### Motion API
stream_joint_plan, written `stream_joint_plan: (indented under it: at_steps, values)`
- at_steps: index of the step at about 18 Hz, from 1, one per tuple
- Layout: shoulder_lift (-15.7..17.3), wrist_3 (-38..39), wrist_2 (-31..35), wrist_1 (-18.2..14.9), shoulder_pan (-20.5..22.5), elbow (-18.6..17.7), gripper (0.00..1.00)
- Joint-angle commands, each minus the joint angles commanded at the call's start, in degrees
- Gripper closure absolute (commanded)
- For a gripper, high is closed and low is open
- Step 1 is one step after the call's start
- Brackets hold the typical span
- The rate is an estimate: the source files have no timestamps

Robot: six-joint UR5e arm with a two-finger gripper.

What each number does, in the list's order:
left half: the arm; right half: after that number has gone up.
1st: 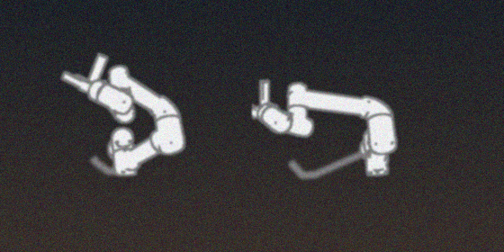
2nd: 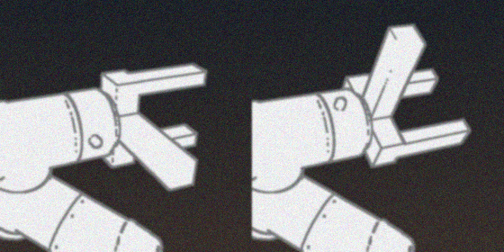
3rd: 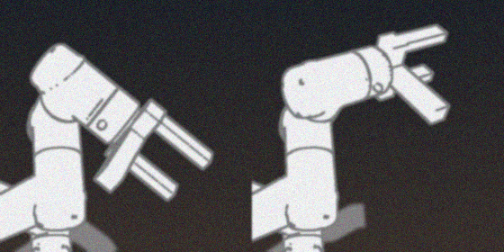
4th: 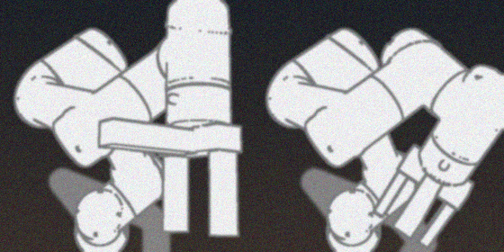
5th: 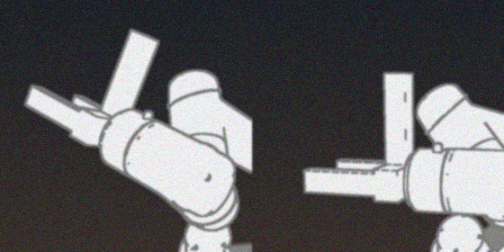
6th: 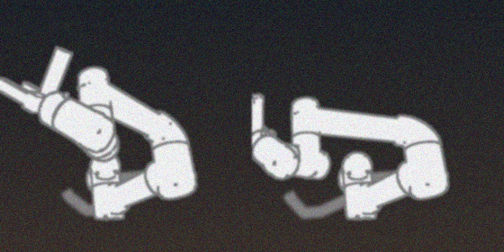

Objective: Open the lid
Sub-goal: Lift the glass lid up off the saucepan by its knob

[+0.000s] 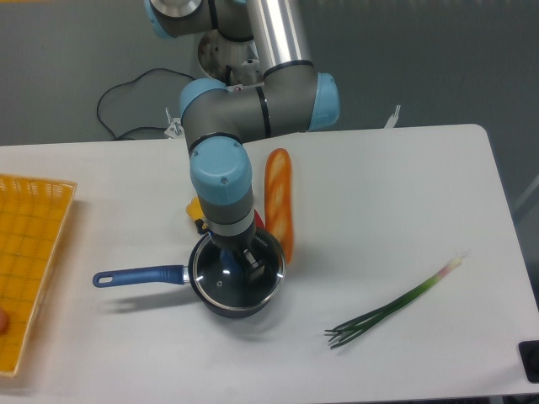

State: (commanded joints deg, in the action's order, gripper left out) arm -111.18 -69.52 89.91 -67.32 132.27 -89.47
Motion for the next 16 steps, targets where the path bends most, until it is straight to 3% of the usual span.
stream_joint_plan:
  at_steps: [7,16]
  values:
    - [0.9,-2.0,-0.1,-6.2,3.5,2.6,0.66]
    - [1.9,-7.3,-0.1,-8.7,8.9,3.3,0.66]
